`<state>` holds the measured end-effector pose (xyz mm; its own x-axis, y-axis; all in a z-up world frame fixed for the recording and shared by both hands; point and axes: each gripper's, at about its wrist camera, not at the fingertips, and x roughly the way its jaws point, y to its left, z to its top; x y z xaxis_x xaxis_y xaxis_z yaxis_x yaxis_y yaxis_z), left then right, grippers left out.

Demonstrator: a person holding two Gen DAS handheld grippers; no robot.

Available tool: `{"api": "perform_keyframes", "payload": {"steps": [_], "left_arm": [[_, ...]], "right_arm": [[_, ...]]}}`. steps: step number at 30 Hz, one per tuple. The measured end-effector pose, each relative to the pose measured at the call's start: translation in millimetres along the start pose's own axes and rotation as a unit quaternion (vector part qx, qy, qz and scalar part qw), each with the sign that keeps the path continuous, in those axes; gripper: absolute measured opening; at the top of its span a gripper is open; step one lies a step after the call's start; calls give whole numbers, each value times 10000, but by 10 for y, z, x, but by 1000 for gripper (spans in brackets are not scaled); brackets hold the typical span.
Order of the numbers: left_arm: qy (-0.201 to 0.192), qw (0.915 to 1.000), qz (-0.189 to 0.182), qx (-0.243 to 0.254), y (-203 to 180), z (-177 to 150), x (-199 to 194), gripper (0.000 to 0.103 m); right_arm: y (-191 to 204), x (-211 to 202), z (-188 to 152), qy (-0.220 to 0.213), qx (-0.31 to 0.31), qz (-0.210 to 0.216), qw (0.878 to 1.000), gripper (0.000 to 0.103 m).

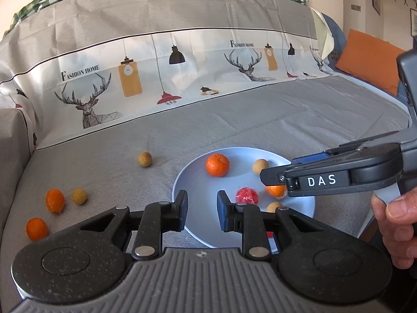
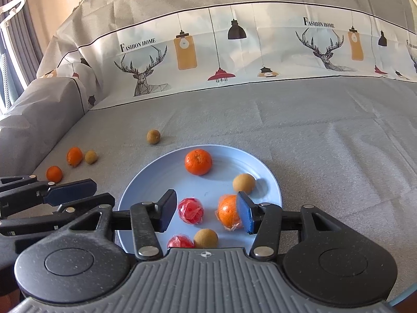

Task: Organize fruits
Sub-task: 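Move both tools to the loose orange and longan beside the plate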

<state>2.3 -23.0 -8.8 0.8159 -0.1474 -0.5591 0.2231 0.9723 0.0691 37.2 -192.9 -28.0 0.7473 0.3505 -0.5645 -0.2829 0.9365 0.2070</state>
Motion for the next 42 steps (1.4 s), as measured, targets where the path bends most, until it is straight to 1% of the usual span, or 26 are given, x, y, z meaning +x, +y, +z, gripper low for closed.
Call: {"api": "perform_keyframes", "payload": {"steps": [4, 6, 8, 10, 11, 12, 15, 17, 18, 19, 20, 21, 22, 23, 25, 27, 29, 33, 38, 39, 40, 42], "left_arm": [[-60, 9998, 35, -164, 56, 20, -54, 26], [-85, 9994, 1, -322, 121, 58, -96, 26], [-26, 9978, -95, -653, 252, 128, -134, 25], [100, 9956, -118, -919, 407, 216, -124, 25], [130, 9958, -24, -906, 486, 279, -108, 25], [115, 9963, 94, -846, 553, 338, -94, 25], [-57, 9962, 412, -771, 789, 476, -49, 25], [-247, 9948, 730, -672, 922, 440, -28, 25], [-324, 9933, 895, -662, 985, 348, -16, 25], [-293, 9906, 1058, -820, 1049, 239, 7, 25], [-60, 9877, 1148, -1062, 1135, 235, 48, 22], [-289, 9836, 1224, -1296, 1214, 235, -17, 21], [-450, 9806, 1198, -1484, 1273, 230, -64, 21], [-467, 9784, 1176, -1635, 1322, 229, -71, 21], [-363, 9753, 1185, -1828, 1385, 228, -27, 21], [-252, 9755, 1130, -1872, 1422, 228, 31, 21], [-168, 9749, 1163, -1890, 1448, 230, 91, 21], [-123, 9684, 1233, -2163, 1557, 195, 167, 22], [150, 9597, 1576, -2320, 1684, 159, 329, 23], [225, 9578, 1676, -2324, 1703, 146, 368, 25], [290, 9561, 1765, -2322, 1719, 135, 404, 34], [380, 9534, 1946, -2276, 1746, 123, 472, 42]], "right_arm": [[0, -3, 11, -30, 23, 12, 10000, 52], [-3, -8, 16, -51, 48, 42, 10000, 48], [-7, -13, 26, -79, 72, 93, 9999, 33], [-7, -14, 39, -115, 111, 154, 9998, 27], [-1, -13, 50, -131, 126, 184, 9997, 23], [12, -10, 62, -152, 136, 214, 9996, 22], [57, -1, 100, -213, 171, 286, 9992, 22], [94, 2, 124, -238, 201, 347, 9989, 22], [119, 3, 137, -248, 207, 385, 9987, 22], [145, 4, 147, -260, 206, 425, 9985, 22], [171, 1, 153, -271, 199, 465, 9984, 20], [206, 1, 164, -281, 180, 518, 9981, 18], [240, 4, 174, -286, 160, 569, 9978, 17], [276, 4, 186, -295, 142, 622, 9975, 17], [361, 9, 210, -320, 83, 746, 9967, 14], [445, 28, 244, -340, 25, 848, 9958, 14], [518, 70, 288, -337, -3, 934, 9951, 14], [628, 204, 378, -249, 87, 976, 9949, 15], [724, 483, 522, -167, 223, 989, 9947, 15], [743, 552, 555, -146, 244, 967, 9949, 15], [763, 623, 585, -115, 262, 944, 9951, 15], [793, 777, 634, -22, 287, 858, 9959, 15]]}}
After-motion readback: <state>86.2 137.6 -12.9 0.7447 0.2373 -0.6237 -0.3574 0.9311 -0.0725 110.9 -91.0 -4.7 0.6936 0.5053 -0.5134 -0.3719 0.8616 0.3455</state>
